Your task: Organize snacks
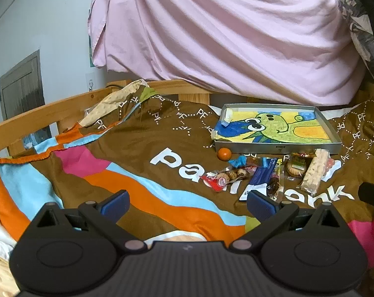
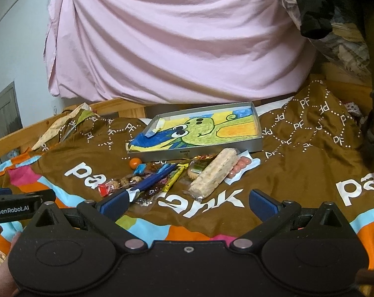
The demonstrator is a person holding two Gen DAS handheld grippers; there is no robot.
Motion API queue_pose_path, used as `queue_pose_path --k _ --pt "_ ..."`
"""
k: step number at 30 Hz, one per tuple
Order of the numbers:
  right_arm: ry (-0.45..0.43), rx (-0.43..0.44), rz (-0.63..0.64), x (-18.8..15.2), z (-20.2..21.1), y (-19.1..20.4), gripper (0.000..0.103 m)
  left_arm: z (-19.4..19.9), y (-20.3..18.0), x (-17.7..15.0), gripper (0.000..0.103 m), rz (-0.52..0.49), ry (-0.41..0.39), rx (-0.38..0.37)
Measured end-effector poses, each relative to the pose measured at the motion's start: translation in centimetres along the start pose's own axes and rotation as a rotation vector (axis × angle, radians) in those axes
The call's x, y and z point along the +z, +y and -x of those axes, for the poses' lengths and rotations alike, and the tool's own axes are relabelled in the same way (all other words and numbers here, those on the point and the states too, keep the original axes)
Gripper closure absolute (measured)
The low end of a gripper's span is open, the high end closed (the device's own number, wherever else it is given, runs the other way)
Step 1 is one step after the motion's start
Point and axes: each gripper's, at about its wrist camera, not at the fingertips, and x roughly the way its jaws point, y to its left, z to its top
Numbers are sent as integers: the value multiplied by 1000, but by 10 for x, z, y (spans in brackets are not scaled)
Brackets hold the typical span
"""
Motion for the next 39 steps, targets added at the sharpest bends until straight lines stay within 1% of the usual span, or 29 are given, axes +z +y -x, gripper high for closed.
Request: queue_pose_path --k 13,24,39 --pt "-10 14 -22 3 9 -4 1 16 -5 8 0 0 -32 14" --pt "-15 11 -44 7 14 -10 1 20 -9 7 0 -11 -31 24" --pt "14 26 -57 8 13 -13 1 25 -14 5 0 -18 -12 49"
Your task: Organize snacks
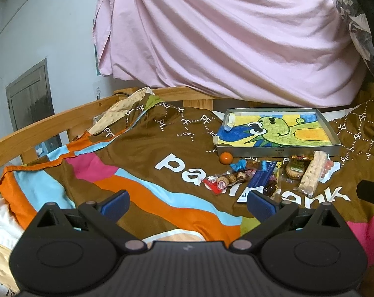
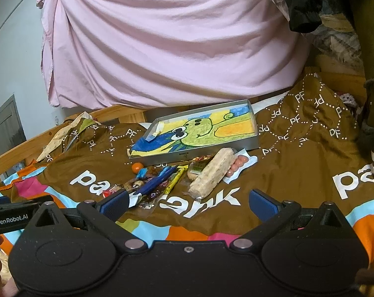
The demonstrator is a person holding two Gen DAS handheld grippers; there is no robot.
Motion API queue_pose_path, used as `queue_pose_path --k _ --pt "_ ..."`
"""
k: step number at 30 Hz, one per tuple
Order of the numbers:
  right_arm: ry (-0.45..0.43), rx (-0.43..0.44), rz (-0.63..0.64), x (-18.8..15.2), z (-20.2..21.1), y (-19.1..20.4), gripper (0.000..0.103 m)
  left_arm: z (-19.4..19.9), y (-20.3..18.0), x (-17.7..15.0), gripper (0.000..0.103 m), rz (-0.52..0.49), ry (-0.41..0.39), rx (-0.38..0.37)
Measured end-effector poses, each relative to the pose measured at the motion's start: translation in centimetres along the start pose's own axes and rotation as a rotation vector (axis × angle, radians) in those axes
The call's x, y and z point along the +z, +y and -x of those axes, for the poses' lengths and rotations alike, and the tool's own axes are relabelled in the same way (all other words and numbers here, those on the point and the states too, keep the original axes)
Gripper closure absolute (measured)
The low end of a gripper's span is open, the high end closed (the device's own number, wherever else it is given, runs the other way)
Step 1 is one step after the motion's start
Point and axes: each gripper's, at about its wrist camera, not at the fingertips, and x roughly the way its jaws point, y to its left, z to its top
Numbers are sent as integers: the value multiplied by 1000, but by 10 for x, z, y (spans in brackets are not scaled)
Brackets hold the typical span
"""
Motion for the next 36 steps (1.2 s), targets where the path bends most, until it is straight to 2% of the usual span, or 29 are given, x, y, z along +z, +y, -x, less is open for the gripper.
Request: queue_pose_path --k 9,15,20,24,31,36 --pt "10 -6 25 4 -2 1 1 -5 -5 7 0 0 22 19" --pt "34 -53 59 4 -6 -1 0 -51 -8 26 0 -30 81 13" --pt "97 -67 89 9 -25 -3 1 -84 -19 37 0 -45 88 -73" --pt "121 -122 216 18 -59 0 1 -110 -28 40 0 -33 109 -161" --pt "138 -159 313 40 -122 -13 1 -154 -53 40 0 -205 106 -292" --pt "168 -120 337 43 -166 -22 1 -174 -61 36 0 -280 108 -410"
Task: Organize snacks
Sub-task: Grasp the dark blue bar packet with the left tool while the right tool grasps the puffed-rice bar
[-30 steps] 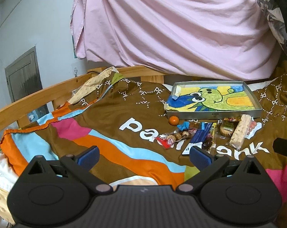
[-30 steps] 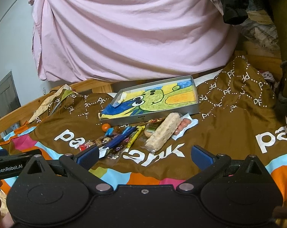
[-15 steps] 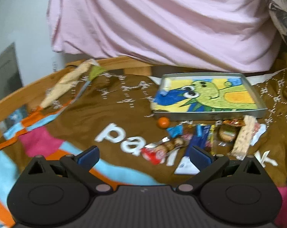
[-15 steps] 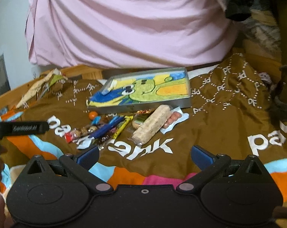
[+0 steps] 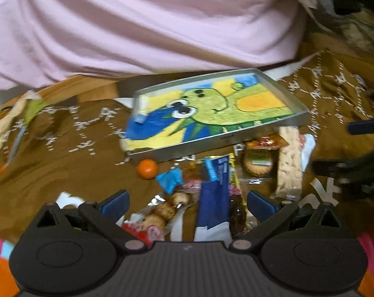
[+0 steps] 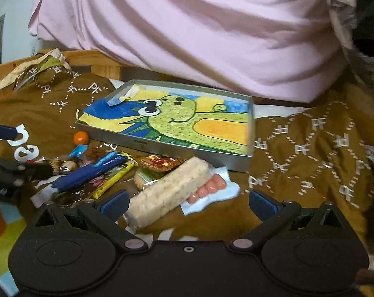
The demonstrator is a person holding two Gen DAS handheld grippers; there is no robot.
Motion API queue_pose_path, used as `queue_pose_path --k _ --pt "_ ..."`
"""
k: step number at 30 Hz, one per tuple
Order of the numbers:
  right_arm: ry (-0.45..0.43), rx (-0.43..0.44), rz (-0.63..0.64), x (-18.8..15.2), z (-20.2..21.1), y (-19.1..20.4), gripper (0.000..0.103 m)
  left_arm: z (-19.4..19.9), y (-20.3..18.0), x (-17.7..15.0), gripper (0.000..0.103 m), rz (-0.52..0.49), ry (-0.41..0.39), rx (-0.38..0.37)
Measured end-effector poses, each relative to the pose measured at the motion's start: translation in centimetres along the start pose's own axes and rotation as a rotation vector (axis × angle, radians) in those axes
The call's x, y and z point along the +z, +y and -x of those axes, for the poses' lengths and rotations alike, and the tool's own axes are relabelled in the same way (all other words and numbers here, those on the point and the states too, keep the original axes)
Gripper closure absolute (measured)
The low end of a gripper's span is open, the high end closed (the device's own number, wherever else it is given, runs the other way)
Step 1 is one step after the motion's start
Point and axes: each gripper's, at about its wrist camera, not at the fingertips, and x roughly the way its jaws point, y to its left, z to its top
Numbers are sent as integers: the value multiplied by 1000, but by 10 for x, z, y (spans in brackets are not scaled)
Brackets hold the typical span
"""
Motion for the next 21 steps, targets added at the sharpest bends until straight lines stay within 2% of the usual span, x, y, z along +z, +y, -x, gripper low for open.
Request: queue_pose_path --k 5,8,10,12,14,16,18,21 --pt "35 84 -24 0 -24 1 3 -18 12 -2 3 49 27 -119" --pt "69 149 -59 -5 -31 1 14 -27 18 -2 10 84 42 -173" --pt "55 160 -99 -7 -33 -2 25 -32 20 -2 14 99 55 -202" --pt "51 168 -141 -8 -35 -6 26 -35 19 -2 21 106 64 -213" --pt "63 187 -183 -10 -38 -10 30 -39 18 -1 22 111 78 -222" --pt "63 208 -223 -11 -40 -13 38 -45 15 1 25 118 110 -217" --pt "66 229 -250 -12 -43 -14 44 -50 11 2 34 116 140 -216" --pt "94 260 -289 -14 -51 -14 49 -57 5 3 40 90 164 -179"
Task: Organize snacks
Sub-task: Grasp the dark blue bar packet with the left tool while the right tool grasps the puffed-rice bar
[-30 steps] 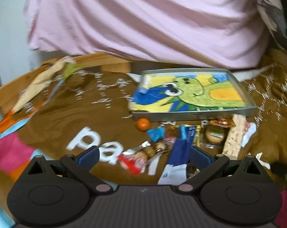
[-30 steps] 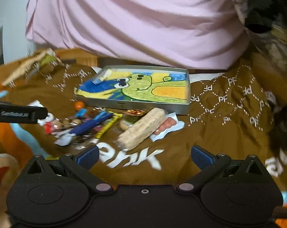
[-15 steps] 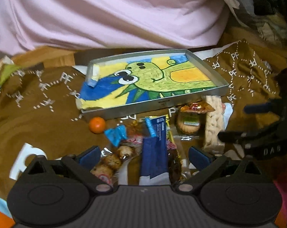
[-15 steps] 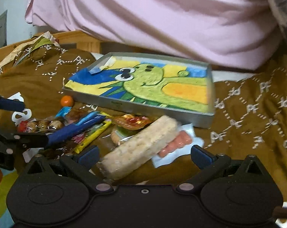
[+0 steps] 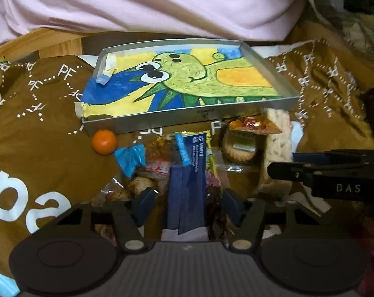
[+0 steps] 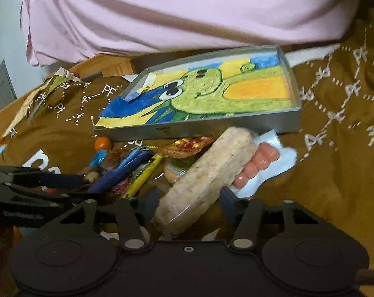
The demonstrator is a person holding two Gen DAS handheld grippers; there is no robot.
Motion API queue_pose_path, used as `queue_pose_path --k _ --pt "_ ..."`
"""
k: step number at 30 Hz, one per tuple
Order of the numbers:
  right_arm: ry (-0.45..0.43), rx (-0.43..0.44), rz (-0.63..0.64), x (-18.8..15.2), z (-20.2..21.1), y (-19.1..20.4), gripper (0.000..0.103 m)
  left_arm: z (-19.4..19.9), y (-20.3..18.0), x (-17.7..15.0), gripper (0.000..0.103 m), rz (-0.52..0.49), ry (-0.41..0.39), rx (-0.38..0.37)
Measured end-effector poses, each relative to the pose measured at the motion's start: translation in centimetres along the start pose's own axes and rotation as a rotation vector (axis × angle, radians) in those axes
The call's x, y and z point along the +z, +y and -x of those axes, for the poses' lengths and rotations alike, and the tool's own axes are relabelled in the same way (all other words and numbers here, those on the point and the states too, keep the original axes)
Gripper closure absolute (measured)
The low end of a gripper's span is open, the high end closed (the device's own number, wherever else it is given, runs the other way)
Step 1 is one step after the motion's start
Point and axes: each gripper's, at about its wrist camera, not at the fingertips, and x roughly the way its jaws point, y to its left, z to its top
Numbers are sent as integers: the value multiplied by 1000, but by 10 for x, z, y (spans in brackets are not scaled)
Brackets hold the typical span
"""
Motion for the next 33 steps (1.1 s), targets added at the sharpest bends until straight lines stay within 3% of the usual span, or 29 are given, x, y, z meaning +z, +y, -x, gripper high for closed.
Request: queue_pose_path --k 7,16,18,23,26,28,31,33 --pt "21 31 -40 -3 -15 -6 36 -9 -5 9 40 36 36 31" --pt "44 31 -82 4 -2 -3 45 -7 -7 11 38 77 67 26" --pt "42 21 -48 4 3 1 46 -5 -6 11 50 77 77 13" --pt "62 27 -41 3 6 4 46 -6 -1 9 56 90 88 -22" --pt "79 47 -65 1 0 1 41 -10 5 8 51 137 101 -47" --pt "79 77 -111 1 -3 -3 31 -12 12 7 49 186 106 -64" --pt "74 93 -154 2 -3 -5 23 -13 17 4 48 239 105 -81" --pt "73 91 -171 2 -2 -7 23 -13 15 5 48 240 104 -59"
